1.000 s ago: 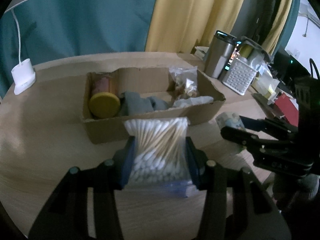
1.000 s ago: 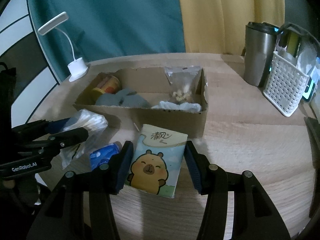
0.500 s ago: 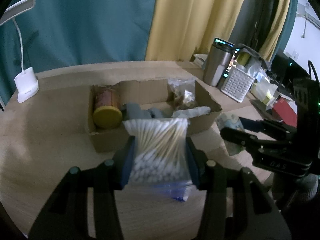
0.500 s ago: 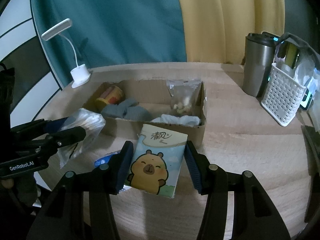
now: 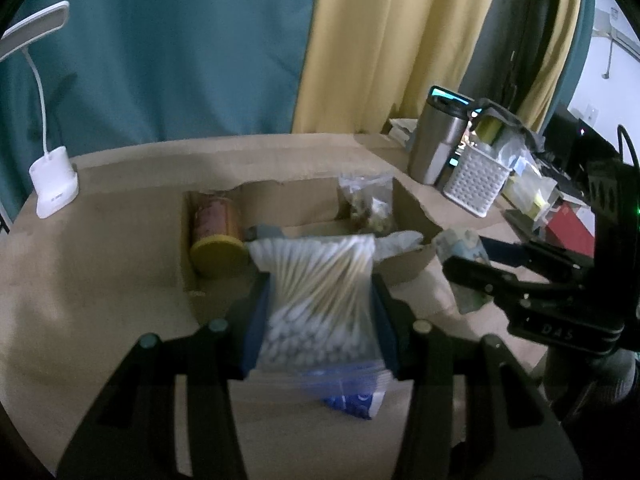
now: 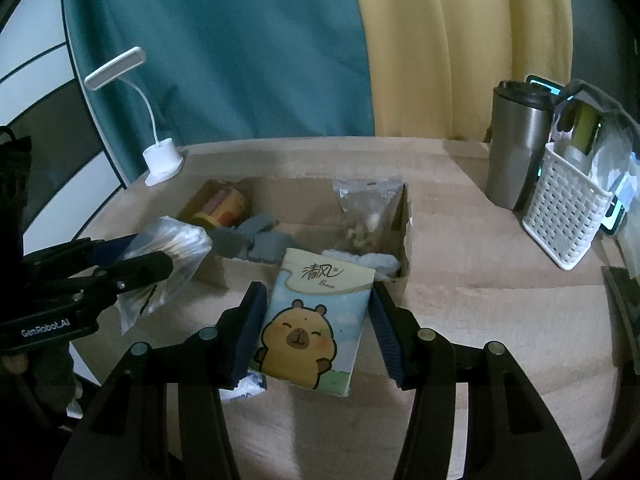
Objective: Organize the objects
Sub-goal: 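Carry the tissue pack with the right tool while the left tool carries the swab bag to the box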
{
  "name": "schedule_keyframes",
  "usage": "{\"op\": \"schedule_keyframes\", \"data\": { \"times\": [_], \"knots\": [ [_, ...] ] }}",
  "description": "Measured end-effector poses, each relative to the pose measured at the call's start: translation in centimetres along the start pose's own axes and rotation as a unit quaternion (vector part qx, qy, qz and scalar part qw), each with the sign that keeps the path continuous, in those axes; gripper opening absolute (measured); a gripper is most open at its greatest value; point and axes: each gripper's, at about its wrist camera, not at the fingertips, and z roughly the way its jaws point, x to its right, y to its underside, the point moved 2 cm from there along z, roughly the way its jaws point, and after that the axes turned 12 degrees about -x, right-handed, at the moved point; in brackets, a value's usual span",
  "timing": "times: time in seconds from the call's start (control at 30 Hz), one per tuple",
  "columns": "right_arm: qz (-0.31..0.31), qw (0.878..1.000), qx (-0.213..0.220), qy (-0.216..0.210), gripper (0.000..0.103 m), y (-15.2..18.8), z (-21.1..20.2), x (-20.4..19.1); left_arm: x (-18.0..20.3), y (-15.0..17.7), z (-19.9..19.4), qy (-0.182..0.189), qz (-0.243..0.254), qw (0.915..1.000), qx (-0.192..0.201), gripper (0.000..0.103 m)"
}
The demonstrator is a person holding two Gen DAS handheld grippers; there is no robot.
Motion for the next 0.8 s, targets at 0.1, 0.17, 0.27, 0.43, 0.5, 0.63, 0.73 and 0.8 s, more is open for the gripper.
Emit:
{"op": "schedule_keyframes", "data": {
  "times": [0.1, 0.17, 0.27, 0.43, 0.5, 0.63, 0.73, 0.8],
  "knots": [
    [-0.002, 1.000, -0.002, 0.000, 0.055, -0.2, 0.1, 0.1, -0.1, -0.3, 0.1, 0.000, -0.002, 1.0000, 0.002, 0.049],
    [-0.003, 1.000, -0.003, 0.000, 0.055, -0.5, 0.2, 0.1, -0.2, -0.6, 0.3, 0.001, -0.005, 1.0000, 0.002, 0.049],
    [-0.005, 1.000, -0.004, 0.002, 0.055, -0.9, 0.3, 0.2, -0.4, -1.0, 0.4, 0.003, -0.008, 1.0000, 0.004, 0.049],
    [-0.009, 1.000, -0.003, 0.003, 0.055, -1.8, 0.4, 0.1, -0.9, -1.8, 0.6, 0.006, -0.011, 0.9999, 0.007, 0.049],
    [-0.010, 1.000, -0.002, 0.003, 0.055, -2.1, 0.5, 0.1, -1.2, -2.0, 0.9, 0.006, -0.013, 0.9999, 0.006, 0.049],
    [-0.008, 1.000, -0.006, 0.001, 0.055, -2.7, 1.0, 0.2, -1.7, -2.5, 1.4, 0.007, -0.016, 0.9998, 0.003, 0.049],
    [-0.008, 1.000, -0.009, 0.001, 0.055, -3.1, 1.5, 0.3, -2.0, -2.8, 1.8, 0.009, -0.019, 0.9998, 0.002, 0.049],
    [-0.010, 1.000, -0.011, 0.000, 0.055, -3.5, 1.7, 0.3, -2.2, -3.1, 2.1, 0.009, -0.020, 0.9997, 0.000, 0.049]
  ]
}}
